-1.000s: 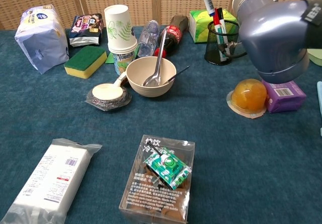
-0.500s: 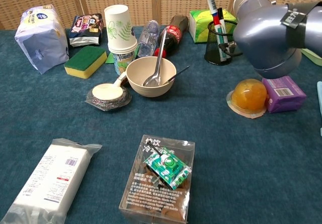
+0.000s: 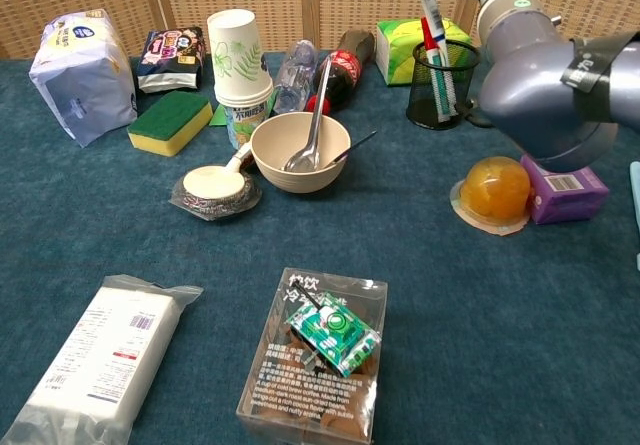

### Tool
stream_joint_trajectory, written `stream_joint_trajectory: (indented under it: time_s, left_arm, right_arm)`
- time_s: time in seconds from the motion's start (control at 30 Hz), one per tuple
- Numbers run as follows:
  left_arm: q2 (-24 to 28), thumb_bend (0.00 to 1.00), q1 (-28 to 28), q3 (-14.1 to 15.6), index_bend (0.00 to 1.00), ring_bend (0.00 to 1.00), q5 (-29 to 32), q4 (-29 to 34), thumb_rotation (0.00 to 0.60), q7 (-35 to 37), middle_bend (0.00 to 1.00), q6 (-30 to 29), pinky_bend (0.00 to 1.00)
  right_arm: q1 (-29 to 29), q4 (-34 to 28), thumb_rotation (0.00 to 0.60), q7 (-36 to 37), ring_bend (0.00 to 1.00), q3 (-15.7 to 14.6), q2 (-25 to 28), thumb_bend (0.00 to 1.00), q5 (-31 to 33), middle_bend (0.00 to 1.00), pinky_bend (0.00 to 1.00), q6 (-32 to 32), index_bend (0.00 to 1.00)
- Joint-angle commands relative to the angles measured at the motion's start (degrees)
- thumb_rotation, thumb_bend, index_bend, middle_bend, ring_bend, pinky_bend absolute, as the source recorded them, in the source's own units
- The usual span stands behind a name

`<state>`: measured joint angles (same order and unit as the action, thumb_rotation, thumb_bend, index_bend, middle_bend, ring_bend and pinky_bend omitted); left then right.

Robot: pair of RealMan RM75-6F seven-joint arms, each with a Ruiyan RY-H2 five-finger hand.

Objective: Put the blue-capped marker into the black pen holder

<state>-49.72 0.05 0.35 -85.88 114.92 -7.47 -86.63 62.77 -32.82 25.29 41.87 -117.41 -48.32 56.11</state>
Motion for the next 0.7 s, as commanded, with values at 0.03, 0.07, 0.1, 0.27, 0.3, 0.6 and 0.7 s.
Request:
stream_joint_trajectory:
  time_s: [0.03, 0.07, 0.1, 0.27, 0.3, 0.6, 0.7]
  left_arm:
    - [-0.02, 0.18, 0.01, 0.01, 0.0, 0.0, -0.01, -0.02, 0.6, -0.01, 0.0, -0.02, 0.0]
    - [-0.04, 0.18, 0.0, 0.0, 0.0, 0.0, -0.02, -0.02, 0.6, -0.03, 0.0, -0.04, 0.0]
    - [-0.05, 0.18, -0.01, 0.0, 0.0, 0.0, -0.01, -0.02, 0.6, -0.07, 0.0, -0.03, 0.0]
    - [-0.15, 0.18, -0.09, 0.08, 0.0, 0.0, -0.07, 0.07, 0.6, -0.3, 0.0, 0.11, 0.0]
    - [-0.16, 0.18, -0.08, 0.09, 0.0, 0.0, -0.1, 0.1, 0.6, -0.3, 0.0, 0.08, 0.0]
    - [-0.13, 0.18, -0.06, 0.08, 0.0, 0.0, 0.01, 0.02, 0.6, -0.19, 0.0, 0.0, 0.0]
    - [-0.12, 0.18, -0.09, 0.07, 0.0, 0.0, 0.01, 0.04, 0.6, -0.13, 0.0, 0.03, 0.0]
  right_arm:
    - [-0.05, 0.39, 0.6, 0.32, 0.0, 0.05, 0.12, 0.45, 0.01, 0.1, 0.04, -0.65, 0.65]
    - [-0.07, 0.57, 0.6, 0.46, 0.0, 0.14, 0.22, 0.45, 0.17, 0.09, 0.03, -1.28, 0.65]
    - [-0.15, 0.68, 0.6, 0.58, 0.0, 0.15, 0.27, 0.45, 0.29, 0.09, 0.02, -1.82, 0.65]
    - [-0.4, 1.22, 0.6, 0.57, 0.0, 0.47, 0.58, 0.44, 0.96, 0.06, 0.01, -3.31, 0.61]
    - [-0.51, 1.28, 0.6, 0.54, 0.0, 0.48, 0.73, 0.43, 1.04, 0.06, 0.01, -3.65, 0.6]
    - [-2.21, 0.62, 0.6, 3.16, 0.0, -1.38, 1.1, 0.35, -1.3, 0.0, 0.0, -3.76, 0.37]
    - [-2.61, 0.54, 0.6, 4.4, 0.0, -1.72, 1.15, 0.34, -2.11, 0.0, 0.0, -3.16, 0.34]
